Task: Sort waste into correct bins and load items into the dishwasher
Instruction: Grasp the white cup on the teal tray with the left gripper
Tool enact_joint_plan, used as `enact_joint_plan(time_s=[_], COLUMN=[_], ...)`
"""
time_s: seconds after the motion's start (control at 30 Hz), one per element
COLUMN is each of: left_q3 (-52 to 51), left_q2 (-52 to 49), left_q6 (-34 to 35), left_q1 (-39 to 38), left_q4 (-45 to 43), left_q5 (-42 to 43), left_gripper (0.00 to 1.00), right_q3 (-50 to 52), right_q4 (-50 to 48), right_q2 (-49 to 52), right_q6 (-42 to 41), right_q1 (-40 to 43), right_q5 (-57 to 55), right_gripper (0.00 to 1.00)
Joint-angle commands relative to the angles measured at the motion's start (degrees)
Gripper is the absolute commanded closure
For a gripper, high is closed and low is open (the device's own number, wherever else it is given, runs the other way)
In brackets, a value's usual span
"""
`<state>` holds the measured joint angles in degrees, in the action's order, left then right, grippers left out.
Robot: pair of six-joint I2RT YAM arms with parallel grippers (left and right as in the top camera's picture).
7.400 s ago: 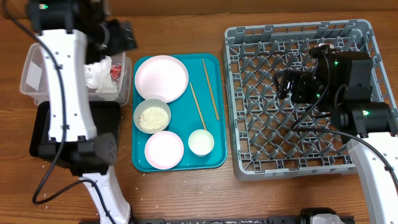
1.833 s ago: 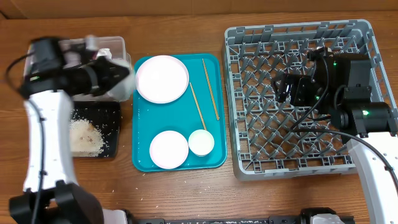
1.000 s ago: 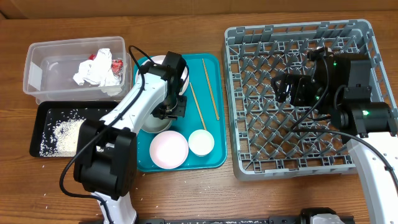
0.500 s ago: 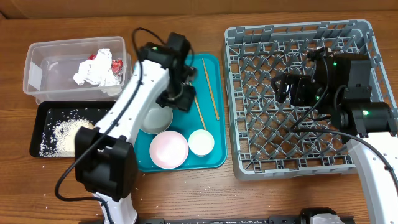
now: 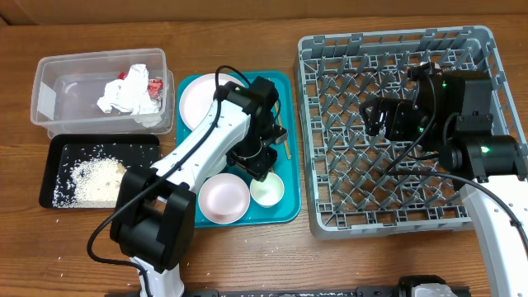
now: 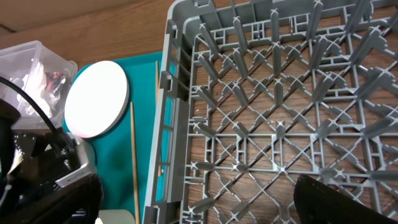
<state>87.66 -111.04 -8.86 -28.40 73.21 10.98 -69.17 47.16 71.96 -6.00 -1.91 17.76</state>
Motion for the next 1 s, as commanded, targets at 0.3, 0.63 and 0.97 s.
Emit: enact_joint_plan(time_s=[0.3,0.63,0.97], left_q3=[-1.81,-2.34,-4.7], left_q2=[-0.63,-1.05,-1.05], left_q6=[2.89,3.76,4.79], left_q1=[-0.35,-0.68,-0.76], left_q4=[-3.63,-3.76,-5.99], left_q5=[0.87,0.83,0.59], left_gripper=[0.78,0.77,0.9], right_q3=[-1.31,-1.31,-1.31], right_q4=[-0.24,-0.26,-0.11], right_q2=[0.09,0.17,0.17], right_q6=[-0.17,-0.17,-0.17], right_q1=[0.07,0.04,0.04], right_q5=[0.2,0.17,0.17], right_gripper=[0.0,0.0,0.0])
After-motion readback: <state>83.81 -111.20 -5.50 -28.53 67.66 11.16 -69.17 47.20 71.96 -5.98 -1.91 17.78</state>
